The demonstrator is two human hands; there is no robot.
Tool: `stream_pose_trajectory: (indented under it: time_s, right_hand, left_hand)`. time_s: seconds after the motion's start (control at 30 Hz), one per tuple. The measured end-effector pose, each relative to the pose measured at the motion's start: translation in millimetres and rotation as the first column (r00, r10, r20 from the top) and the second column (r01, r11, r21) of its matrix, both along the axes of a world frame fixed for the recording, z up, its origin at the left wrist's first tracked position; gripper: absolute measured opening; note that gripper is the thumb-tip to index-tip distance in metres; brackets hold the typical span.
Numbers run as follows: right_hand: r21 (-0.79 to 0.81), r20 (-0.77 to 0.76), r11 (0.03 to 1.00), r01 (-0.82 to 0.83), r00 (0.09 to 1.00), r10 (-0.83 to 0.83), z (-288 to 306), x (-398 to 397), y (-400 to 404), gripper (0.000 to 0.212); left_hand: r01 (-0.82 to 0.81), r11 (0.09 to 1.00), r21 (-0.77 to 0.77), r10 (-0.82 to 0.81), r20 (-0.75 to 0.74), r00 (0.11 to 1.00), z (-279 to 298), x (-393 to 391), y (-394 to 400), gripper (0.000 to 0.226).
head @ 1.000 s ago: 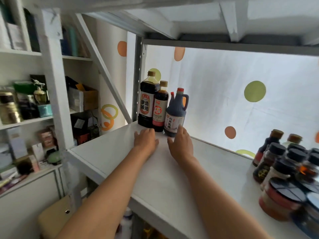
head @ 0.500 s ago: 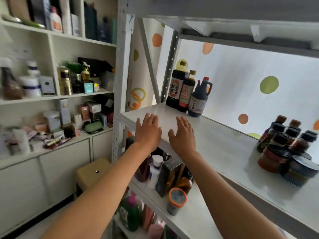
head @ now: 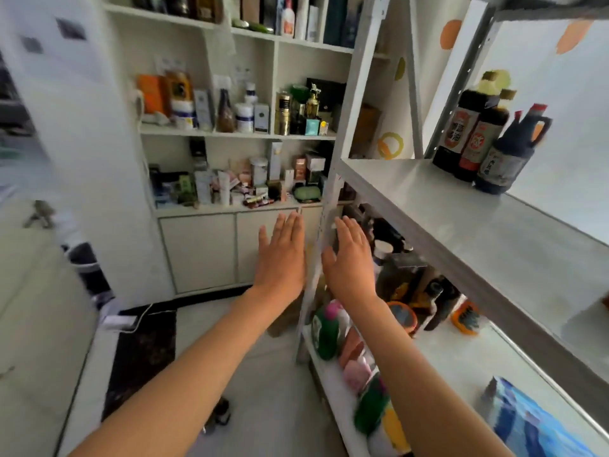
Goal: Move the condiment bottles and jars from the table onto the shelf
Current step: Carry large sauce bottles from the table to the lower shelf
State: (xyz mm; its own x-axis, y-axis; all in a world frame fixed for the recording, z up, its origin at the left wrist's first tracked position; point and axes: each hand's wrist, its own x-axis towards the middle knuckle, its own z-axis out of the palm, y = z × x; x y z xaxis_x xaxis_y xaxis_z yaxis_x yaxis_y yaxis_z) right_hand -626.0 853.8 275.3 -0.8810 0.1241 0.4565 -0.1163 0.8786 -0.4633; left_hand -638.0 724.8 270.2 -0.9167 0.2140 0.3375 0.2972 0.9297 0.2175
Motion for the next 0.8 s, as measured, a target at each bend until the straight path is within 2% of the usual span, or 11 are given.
stream_pose_trajectory:
  time_s: [0.2, 0.4, 0.5, 0.63, 0.8]
  right_hand:
    - [0.05, 0.021, 0.95, -0.309, 0.951, 0.308, -21, 44, -86, 0.06]
    - [0.124, 0.009, 0.804, -0.582, 0.811, 0.585, -42, 105, -192, 0.055]
    - [0.142, 0.014, 0.726, -0.673, 0.735, 0.678, -52, 143, -247, 0.056]
    - [0.149, 0.033, 0.63, -0.763, 0.64, 0.767, -61, 202, -319, 0.056]
    - [0.141, 0.063, 0.495, -0.857, 0.507, 0.86, -69, 300, -417, 0.057]
  left_hand:
    - [-0.261, 0.965, -0.042, 0.262, 0.038, 0.964, -21, 80, -84, 0.063]
    - [-0.446, 0.895, -0.023, 0.446, 0.034, 0.894, -37, 169, -182, 0.064]
    - [-0.548, 0.836, -0.027, 0.548, 0.047, 0.835, -44, 221, -226, 0.068]
    - [-0.656, 0.755, -0.012, 0.656, 0.046, 0.754, -52, 297, -289, 0.061]
    - [-0.776, 0.63, -0.011, 0.775, 0.066, 0.629, -68, 409, -371, 0.062]
